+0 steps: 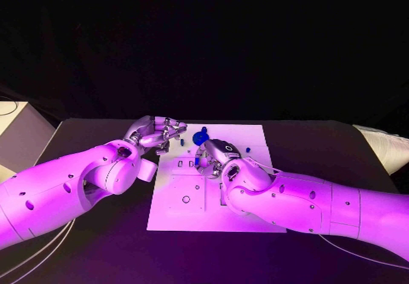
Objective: Assemble the parts on the task board
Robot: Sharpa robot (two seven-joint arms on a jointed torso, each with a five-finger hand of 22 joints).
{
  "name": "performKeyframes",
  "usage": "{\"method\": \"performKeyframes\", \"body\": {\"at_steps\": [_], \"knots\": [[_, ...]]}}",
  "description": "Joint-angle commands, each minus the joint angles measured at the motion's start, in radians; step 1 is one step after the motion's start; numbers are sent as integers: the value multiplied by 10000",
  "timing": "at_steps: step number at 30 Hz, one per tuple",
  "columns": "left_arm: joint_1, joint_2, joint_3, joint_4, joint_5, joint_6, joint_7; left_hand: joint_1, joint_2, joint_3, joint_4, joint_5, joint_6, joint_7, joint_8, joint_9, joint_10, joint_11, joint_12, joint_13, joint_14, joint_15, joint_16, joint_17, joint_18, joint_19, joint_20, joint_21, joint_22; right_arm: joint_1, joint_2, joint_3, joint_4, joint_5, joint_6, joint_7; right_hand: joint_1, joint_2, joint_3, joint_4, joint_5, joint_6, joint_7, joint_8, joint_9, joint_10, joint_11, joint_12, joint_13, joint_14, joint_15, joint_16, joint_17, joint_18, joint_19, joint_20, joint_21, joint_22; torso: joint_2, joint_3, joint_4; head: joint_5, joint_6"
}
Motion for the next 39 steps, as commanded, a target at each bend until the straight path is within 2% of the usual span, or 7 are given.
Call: {"method": "performKeyframes", "body": {"at_steps": [1, 18, 21, 23, 27, 32, 39], "knots": [[1, 13, 4, 16, -67, 206, -9, -90, -3, 55, 15, 2, -61, -21, 51, 11, -52, -11, 44, 8, 464, 11, 41, 1281, -99, 82, -21, 56, 11, -26, 13, -14, -2, -122, 216, 95, -134, -19, -13, 8, -68, -99, 27, -6, -11, 907, 3, -78, 2483, 1040, 55, 64, 2627, -144, 1049, 6, 22, 2632, 1, 10, -10, 16, -1], [1, 9, 4, 4, -116, 273, -72, -90, -3, 55, 15, 2, -61, -21, 51, 11, -52, -11, 44, 8, 464, 11, 41, 1281, -99, 82, -21, 56, 11, -28, -6, -16, 1, -105, 226, 178, -302, -218, -93, 37, -293, -416, 135, -122, -79, 712, 99, -273, 2302, 1040, 134, 64, 2627, -144, 1049, 72, 22, 2632, 10, 14, -10, 20, -16], [1, 8, 3, 3, -123, 283, -82, -97, -12, 59, 20, 0, -84, -18, 62, 13, -87, -8, 117, 49, 471, 17, 49, 1296, -102, 87, -16, 78, 34, -28, -12, -16, -15, -37, 197, 295, -388, -295, -161, 83, -376, -623, 209, -219, -133, 449, 163, -536, 2060, 1040, 188, 64, 2627, -144, 1049, 117, 22, 2632, 7, 16, -14, 21, -15], [1, 8, 3, 2, -130, 287, -87, -97, -12, 59, 20, 0, -84, -18, 62, 13, -87, -8, 117, 49, 471, 17, 49, 1296, -102, 87, -16, 78, 34, -28, -17, -16, -21, -1, 178, 368, -548, -351, -407, 238, -1049, -914, 288, -353, -230, 200, 244, -788, 1829, 1040, 265, 64, 2627, -144, 1049, 192, 22, 2632, 7, 17, -16, 25, -15], [1, 13, 3, -1, -145, 273, -80, -97, -12, 59, 20, 0, -84, -18, 62, 13, -87, -8, 117, 49, 471, 17, 49, 1296, -102, 87, -16, 78, 34, -28, -36, -16, -24, 81, 98, 535, -520, -292, -1209, 533, -1751, -1306, 398, -521, -403, -76, 343, -1056, 1570, 1040, 353, 64, 2627, -144, 1049, 290, 22, 2632, 6, 14, -8, 18, -7], [1, 19, 3, -8, -232, 267, -84, -84, -22, 65, 9, -1, -102, -20, 69, 14, -98, -8, 176, 80, 499, 18, 76, 1359, -106, 98, -14, 98, 64, -28, -84, -16, 24, 127, -74, 666, -21, -72, -2463, 1100, -1875, -1465, 475, -619, -575, -162, 427, -1112, 1479, 1040, 433, 64, 2627, -144, 1049, 368, 22, 2632, 10, 13, 2, 24, -1], [0, 47, 3, -72, -442, 240, -150, -101, -43, 55, 4, -1, -157, -15, 141, 27, -138, 4, 695, 365, 606, 31, 181, 1591, -130, 149, 2, 202, 220, -38, -234, -16, 209, 177, -522, 842, 28, -57, -2604, 1142, -1882, -1477, 483, -629, -597, -161, 434, -1106, 1478, 1040, 440, 64, 2627, -144, 1049, 375, 22, 2632, -11, 23, -13, 41, 19]]}}
